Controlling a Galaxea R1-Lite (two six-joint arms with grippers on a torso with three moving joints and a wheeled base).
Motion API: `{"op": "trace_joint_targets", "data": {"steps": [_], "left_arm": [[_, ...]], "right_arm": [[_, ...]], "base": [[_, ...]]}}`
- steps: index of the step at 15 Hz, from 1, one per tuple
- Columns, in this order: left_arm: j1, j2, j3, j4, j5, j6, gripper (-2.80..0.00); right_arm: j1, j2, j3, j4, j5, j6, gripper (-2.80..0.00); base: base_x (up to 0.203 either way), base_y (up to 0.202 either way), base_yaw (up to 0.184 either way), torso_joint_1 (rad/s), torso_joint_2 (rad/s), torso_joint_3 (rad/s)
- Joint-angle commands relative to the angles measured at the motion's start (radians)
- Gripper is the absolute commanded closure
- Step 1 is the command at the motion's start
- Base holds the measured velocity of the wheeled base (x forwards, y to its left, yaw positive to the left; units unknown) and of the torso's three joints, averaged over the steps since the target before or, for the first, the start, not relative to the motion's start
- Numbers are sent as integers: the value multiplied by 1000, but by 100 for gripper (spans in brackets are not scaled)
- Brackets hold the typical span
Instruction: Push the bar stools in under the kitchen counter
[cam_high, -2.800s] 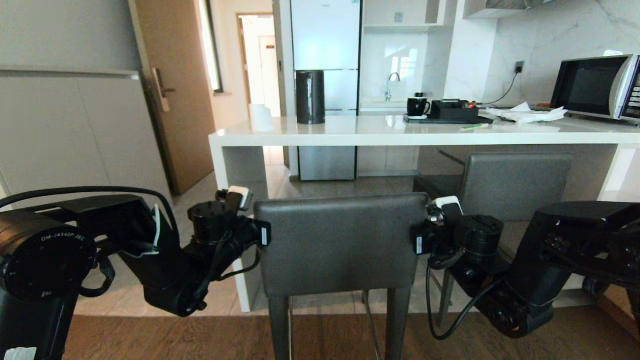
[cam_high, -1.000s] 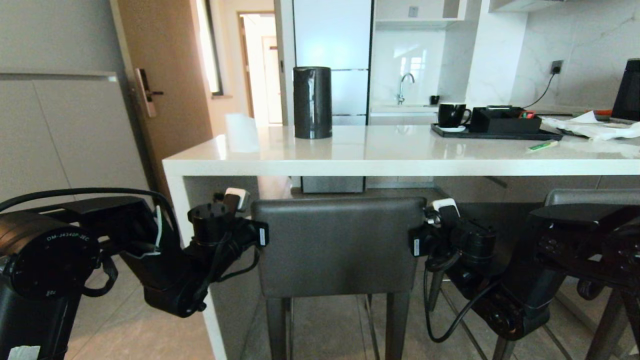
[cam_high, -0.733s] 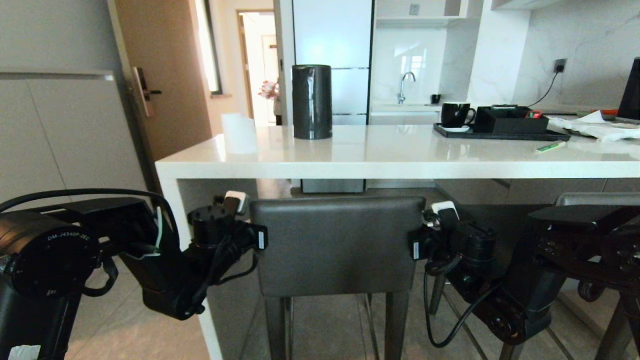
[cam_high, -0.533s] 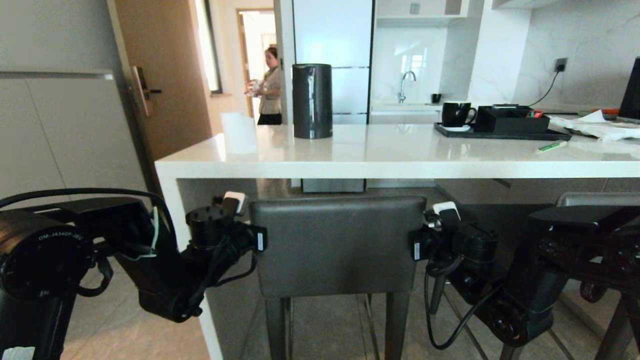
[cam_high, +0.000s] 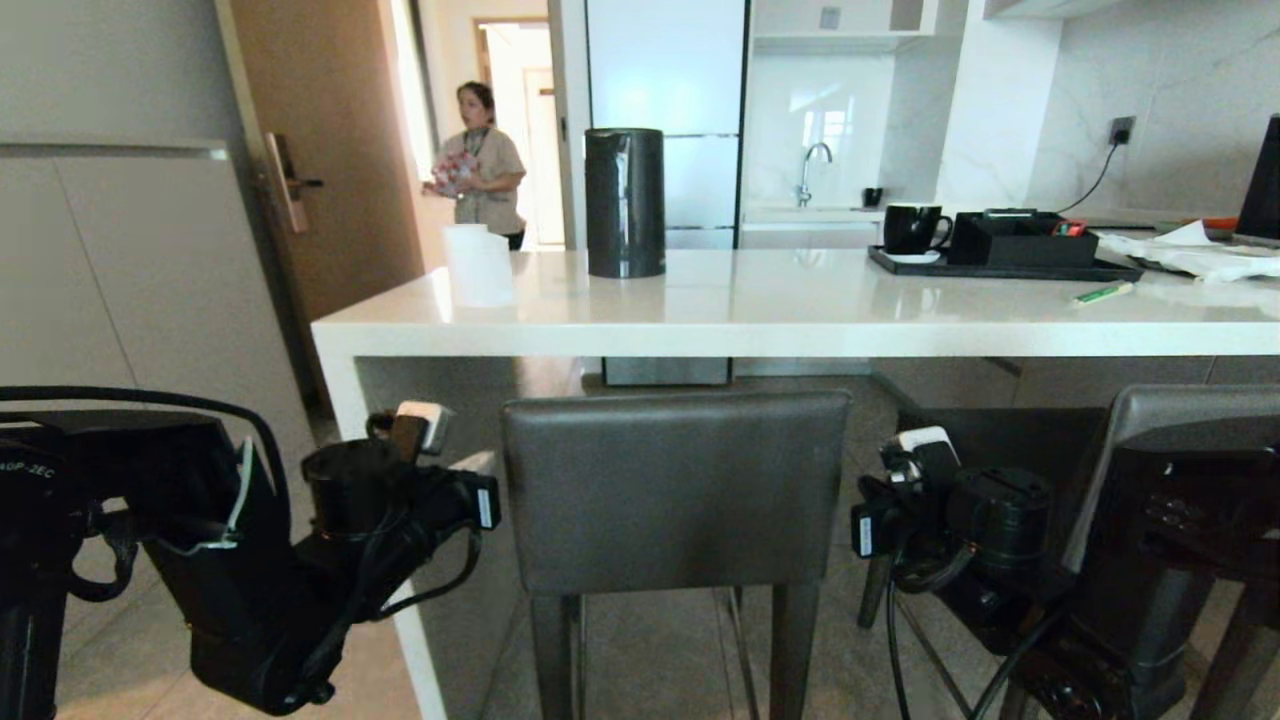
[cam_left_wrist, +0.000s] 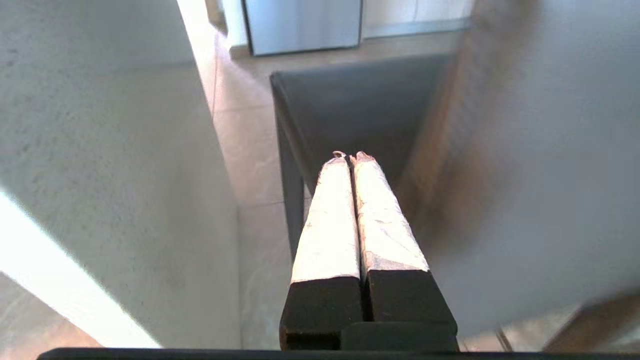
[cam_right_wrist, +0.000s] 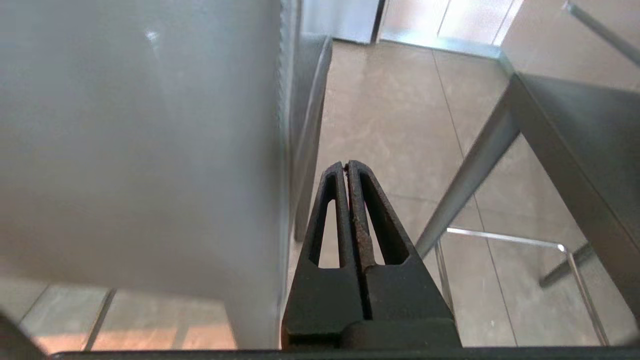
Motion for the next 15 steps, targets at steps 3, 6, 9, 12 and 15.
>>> {"op": "trace_joint_targets", "data": {"steps": [3,6,9,12,15], "left_arm": [[13,-88,147,-56,4,-4,0],[16,-219,190,-57,4,-5,0],[13,-379,239,-57,4,-4,0],[19,-561,291,-40,17,-3,0],[21,-744,295,85,61,-3,0]], "right_arm": [[1,-140,102,-9,-8,11,0],[8,-270,171,-9,-29,13,0],[10,-421,247,-9,-65,10,0],[10,-569,354,-9,-105,5,0],[-4,-709,421,-9,-141,-2,0]], "base": [[0,0,0,0,0,0],[0,0,0,0,0,0],[0,0,0,0,0,0],[0,0,0,0,0,0],[0,0,0,0,0,0]]}}
